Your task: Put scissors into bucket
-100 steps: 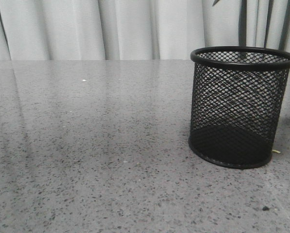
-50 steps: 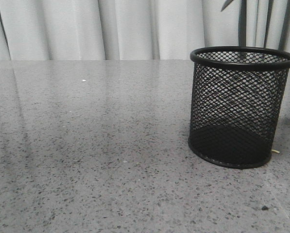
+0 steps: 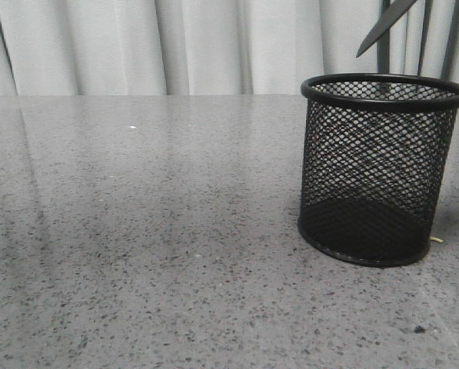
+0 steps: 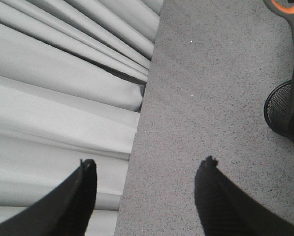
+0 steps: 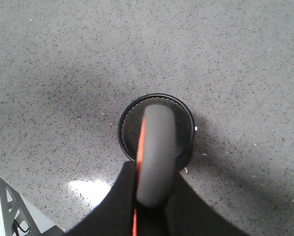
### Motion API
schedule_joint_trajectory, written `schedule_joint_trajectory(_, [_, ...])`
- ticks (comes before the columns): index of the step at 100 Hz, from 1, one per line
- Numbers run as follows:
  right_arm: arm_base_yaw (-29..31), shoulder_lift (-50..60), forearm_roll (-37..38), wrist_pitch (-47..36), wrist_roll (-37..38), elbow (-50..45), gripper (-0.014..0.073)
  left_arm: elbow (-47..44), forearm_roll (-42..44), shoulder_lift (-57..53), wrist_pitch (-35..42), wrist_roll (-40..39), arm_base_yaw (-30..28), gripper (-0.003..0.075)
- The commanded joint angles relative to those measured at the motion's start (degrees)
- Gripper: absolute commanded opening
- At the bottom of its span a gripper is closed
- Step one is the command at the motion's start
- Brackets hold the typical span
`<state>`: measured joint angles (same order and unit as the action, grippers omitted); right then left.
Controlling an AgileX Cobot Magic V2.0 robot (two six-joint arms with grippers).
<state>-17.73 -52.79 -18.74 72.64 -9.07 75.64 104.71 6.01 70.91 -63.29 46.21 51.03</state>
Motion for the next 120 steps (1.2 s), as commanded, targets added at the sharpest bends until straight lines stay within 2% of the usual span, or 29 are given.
schedule_joint_trajectory(1, [-0.19,0.04,-0.38,1.62,0.29,1.14,-0.0046,1.72,0.01,-1.26,3.95,-0.69,0.39,0.0398])
schedule_joint_trajectory(36, [-0.67,-2.74,0.16,1.62,0.34,-5.18,-0.0046,1.72,0.01,-1.26,3.95,-0.69,0.39,0.0398])
schedule_joint_trajectory(88, [-0.67,-5.03,1.89,0.51,0.34,-5.18,-0.0038,1.72,0.01,-1.26,3.95,-0.69,0.39,0.0398])
schedule_joint_trajectory(97, [-0.67,-6.53,0.6,0.25,-0.24,-5.18,0.0027,1.72,0.01,-1.26,3.95,-0.69,0.39,0.0398])
schedule_joint_trajectory(114, [-0.67,-8.47,-1.01,-1.42,-0.52,-5.08,0.0255,1.72,0.01,-1.26,3.95,-0.69,0.39,0.0398])
schedule_joint_trajectory(120, [-0.67,-8.57,-1.01,-2.51,-0.87,-4.6,0.0304,1.72,0.01,-1.26,3.95,-0.69,0.39,0.0398])
